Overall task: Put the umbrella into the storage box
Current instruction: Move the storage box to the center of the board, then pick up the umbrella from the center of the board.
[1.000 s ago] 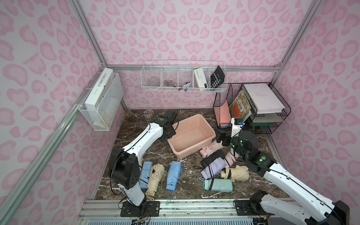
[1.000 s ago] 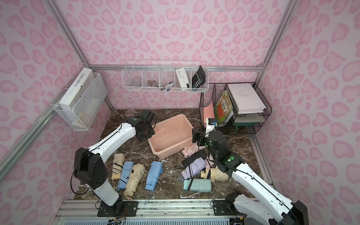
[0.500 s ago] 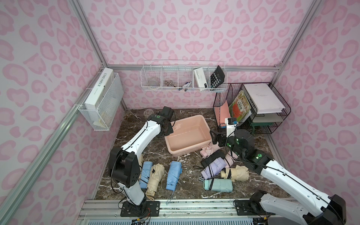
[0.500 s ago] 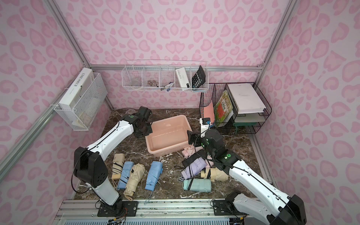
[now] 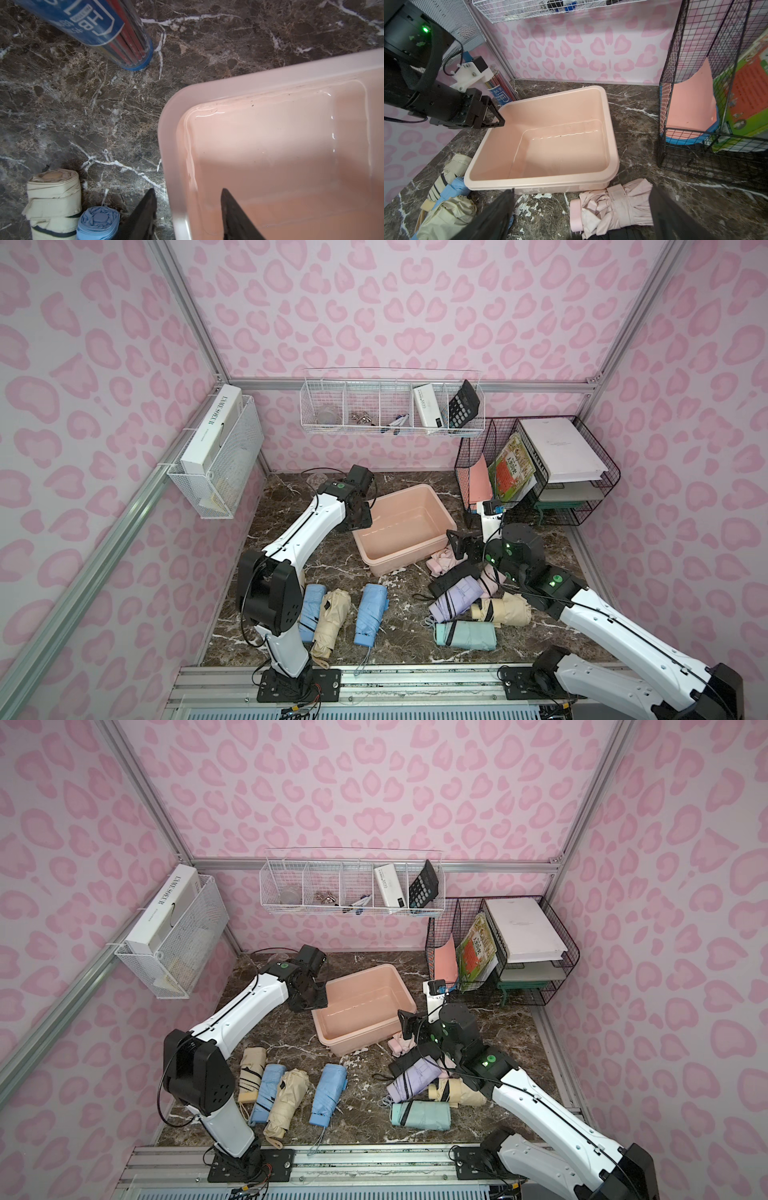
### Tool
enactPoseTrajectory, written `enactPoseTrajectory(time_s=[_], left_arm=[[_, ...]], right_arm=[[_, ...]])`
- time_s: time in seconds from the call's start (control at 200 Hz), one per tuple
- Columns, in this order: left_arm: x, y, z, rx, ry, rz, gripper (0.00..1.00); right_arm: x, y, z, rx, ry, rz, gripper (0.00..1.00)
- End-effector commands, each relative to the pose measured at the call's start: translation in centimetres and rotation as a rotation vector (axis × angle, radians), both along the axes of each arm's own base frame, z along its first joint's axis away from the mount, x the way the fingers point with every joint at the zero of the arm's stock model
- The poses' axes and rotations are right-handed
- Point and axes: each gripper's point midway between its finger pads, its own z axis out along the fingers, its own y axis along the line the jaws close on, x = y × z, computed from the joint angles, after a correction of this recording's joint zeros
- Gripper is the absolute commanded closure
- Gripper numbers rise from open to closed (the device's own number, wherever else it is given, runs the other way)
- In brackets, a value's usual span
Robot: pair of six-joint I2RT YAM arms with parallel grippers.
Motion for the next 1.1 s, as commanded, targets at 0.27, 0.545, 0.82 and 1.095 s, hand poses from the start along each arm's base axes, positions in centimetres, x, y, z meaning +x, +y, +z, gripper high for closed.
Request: enactPoseTrajectory(time_s=[0.27,0.545,0.82,1.095], left_arm=[[-4.1,1.1,8.6,-0.137,-0.246,0.003,0.42],[-11.0,4.8,9.0,-0.213,-0.434,0.088,0.41],[-16.8,8.9,8.8,-0.191,-0.484,0.207,0.39],[-19.5,11.7,8.6,-0.150,-0.492,0.318,0.39]], right_arm=[[-2.1,4.3,-0.4,-0.036,-0.069,0.280,0.06],[-4.3,9.4,-1.7,-0.180,-0.159,0.535,0.05],[-12.2,13.9,-7.3,-0.534,-0.435,1.004,0.01],[-12.8,15.7,-10.1,-0.668,-0.477,1.148,0.01]])
